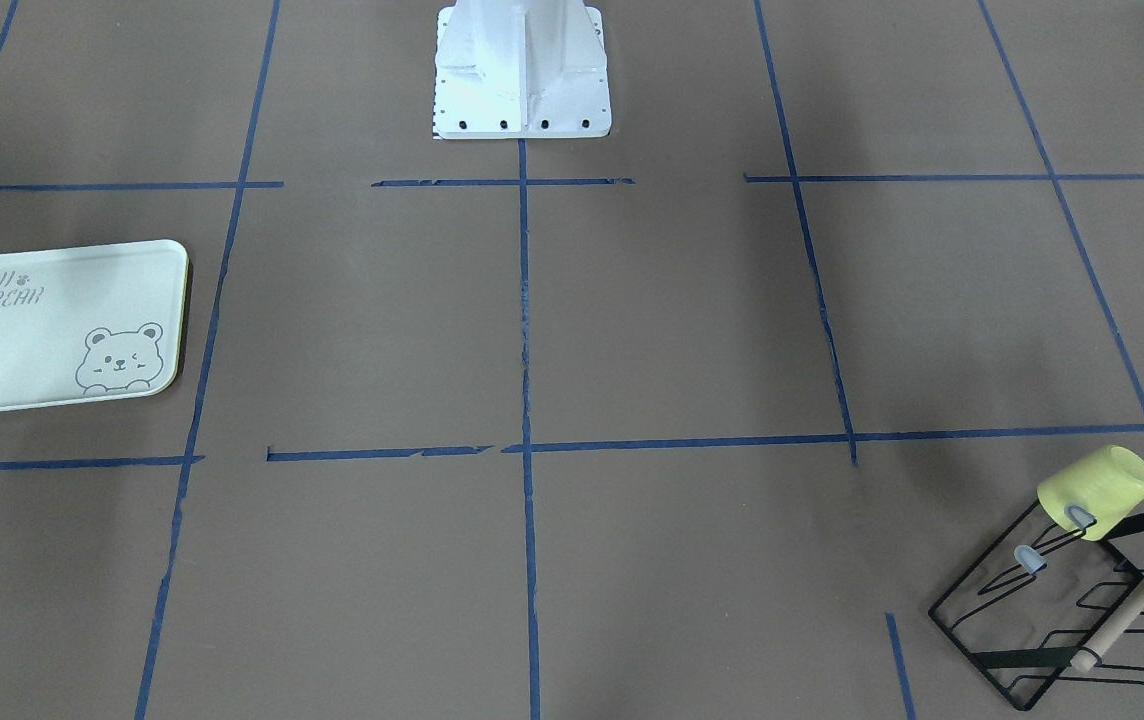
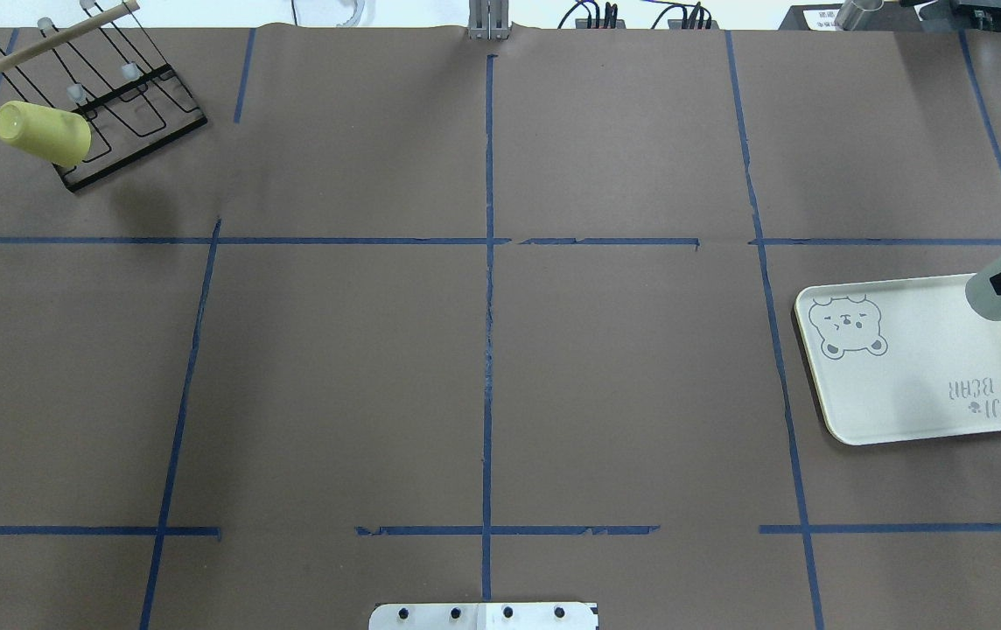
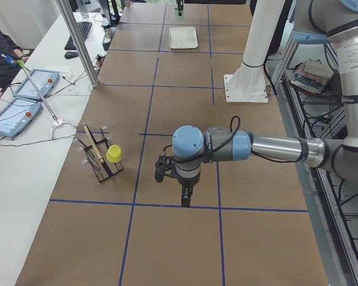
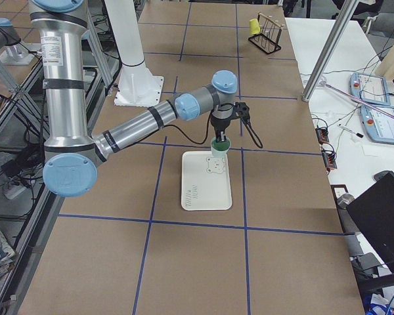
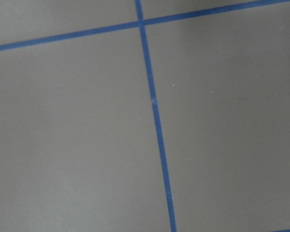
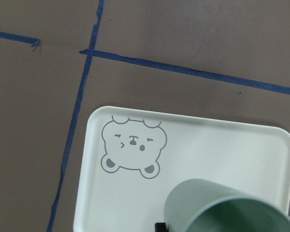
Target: Left arm grabs green cup and hands to right arm on tray
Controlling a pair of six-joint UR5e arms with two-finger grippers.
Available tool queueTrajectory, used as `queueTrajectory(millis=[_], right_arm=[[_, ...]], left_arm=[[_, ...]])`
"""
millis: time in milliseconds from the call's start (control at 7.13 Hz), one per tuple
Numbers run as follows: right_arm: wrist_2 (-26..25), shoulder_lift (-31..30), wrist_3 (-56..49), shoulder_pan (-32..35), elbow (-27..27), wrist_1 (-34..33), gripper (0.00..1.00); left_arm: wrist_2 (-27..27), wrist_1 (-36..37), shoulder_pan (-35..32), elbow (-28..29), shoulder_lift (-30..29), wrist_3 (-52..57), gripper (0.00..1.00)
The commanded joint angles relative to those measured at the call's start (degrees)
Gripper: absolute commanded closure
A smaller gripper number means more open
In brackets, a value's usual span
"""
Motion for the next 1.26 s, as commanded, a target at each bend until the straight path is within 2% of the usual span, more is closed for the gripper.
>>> queueTrajectory(millis=[0,140,280,421,701,841,982,1122], right_arm=[[-5.4,-1.5,6.1,-0.2,-2.0,6.0,1.00],[-5.8,-1.5,9.0,-1.8,-6.0,12.7,1.00],[-8.3,-1.5,11.3,-4.7,-9.7,17.9,1.00],[-10.2,-1.5,14.5,-8.1,-10.9,20.5,1.00],[-14.1,-1.5,17.0,-13.0,-11.0,20.7,1.00],[-14.2,-1.6,16.9,-13.5,-11.2,20.5,0.97],[-14.3,-1.4,17.0,-14.7,-12.5,20.5,0.82],[-14.2,-0.8,17.0,-15.2,-13.5,20.7,0.48]], left_arm=[[-0.8,0.0,-0.5,-0.3,0.4,-0.2,0.00],[-2.0,0.0,-0.4,-0.1,0.4,-0.2,0.00],[-2.1,0.0,-0.5,-0.2,0.4,-0.2,0.00],[-2.1,0.0,-0.4,-0.7,0.4,-1.1,0.00],[-2.1,0.0,-0.4,-0.1,0.2,-1.3,0.00],[-2.1,0.0,-0.4,0.0,0.2,-1.3,0.00],[-2.1,0.0,-0.4,0.0,0.2,-1.3,0.00],[-2.1,0.0,-0.4,0.1,0.2,-1.3,0.00]])
